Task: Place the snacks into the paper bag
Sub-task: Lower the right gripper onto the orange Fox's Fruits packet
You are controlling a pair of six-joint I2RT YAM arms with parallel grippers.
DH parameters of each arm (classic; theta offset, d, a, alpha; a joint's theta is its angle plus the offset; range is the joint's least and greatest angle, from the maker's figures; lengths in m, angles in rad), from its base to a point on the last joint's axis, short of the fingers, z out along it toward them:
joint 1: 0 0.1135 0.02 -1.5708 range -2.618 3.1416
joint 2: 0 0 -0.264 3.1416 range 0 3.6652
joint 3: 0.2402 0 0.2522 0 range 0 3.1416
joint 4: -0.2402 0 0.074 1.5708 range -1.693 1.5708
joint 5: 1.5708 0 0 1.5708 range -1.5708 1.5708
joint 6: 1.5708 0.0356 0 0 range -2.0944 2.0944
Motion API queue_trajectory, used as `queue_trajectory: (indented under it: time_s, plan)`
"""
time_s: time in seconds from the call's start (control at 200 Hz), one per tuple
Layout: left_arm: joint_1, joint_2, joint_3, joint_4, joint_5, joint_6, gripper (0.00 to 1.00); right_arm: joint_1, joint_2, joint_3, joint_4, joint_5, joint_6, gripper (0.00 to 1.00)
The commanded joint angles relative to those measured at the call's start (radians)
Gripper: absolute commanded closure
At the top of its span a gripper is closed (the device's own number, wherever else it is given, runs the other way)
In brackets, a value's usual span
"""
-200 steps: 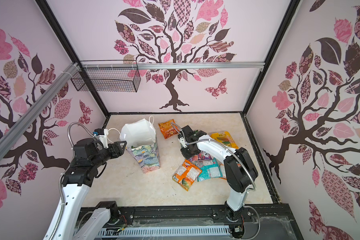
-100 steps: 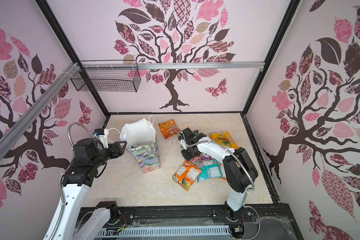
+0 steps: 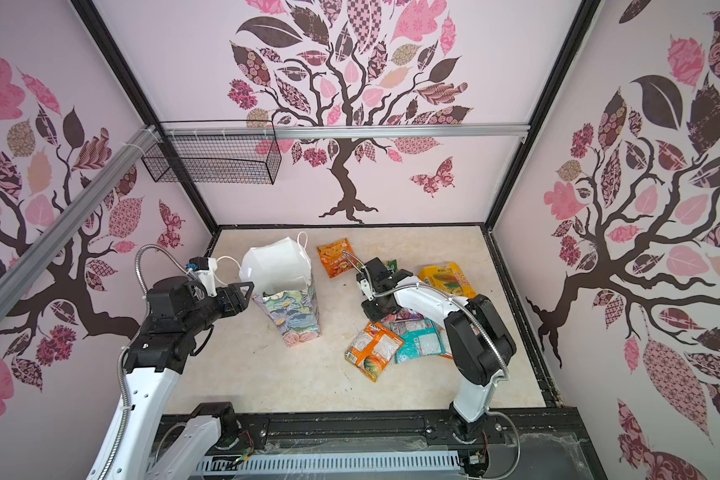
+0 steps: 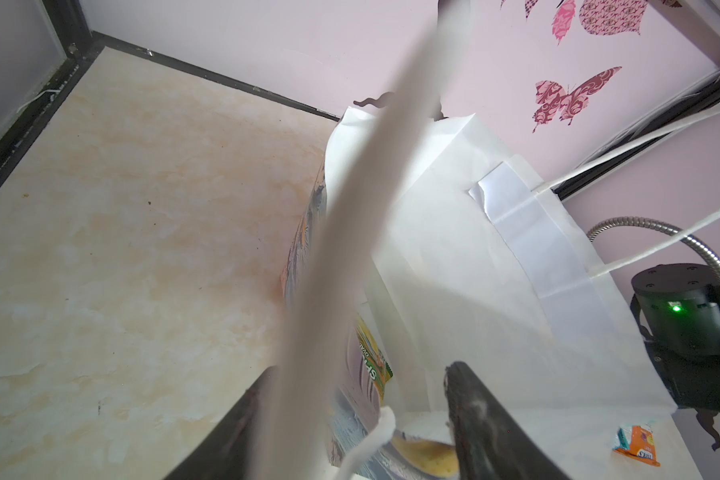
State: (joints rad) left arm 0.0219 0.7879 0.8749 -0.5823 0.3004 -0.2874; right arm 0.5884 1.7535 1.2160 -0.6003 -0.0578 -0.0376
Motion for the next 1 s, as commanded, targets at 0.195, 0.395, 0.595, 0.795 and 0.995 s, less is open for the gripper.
queue_trajectory:
  time_s: [0.195,0.395,0.595,0.795,0.995]
  plan:
    - [0.005,-0.011,0.0,0.002,0.008,0.008,0.34,-0.002,0.035,-0.001,-0.001,-0.014,-0.006,0.56]
    - [0.005,-0.01,0.002,0.001,0.008,0.008,0.35,-0.002,0.057,-0.006,0.0,-0.008,-0.013,0.55]
    - [0.004,-0.009,0.001,0.002,0.006,0.008,0.34,-0.002,0.095,-0.003,-0.003,-0.022,-0.02,0.55]
    - [0.006,-0.008,0.001,0.001,0.006,0.008,0.34,-0.002,0.114,-0.006,0.001,-0.065,-0.032,0.55]
    - [0.005,-0.008,0.001,0.002,0.006,0.009,0.35,-0.001,0.134,-0.014,-0.002,-0.078,-0.04,0.58]
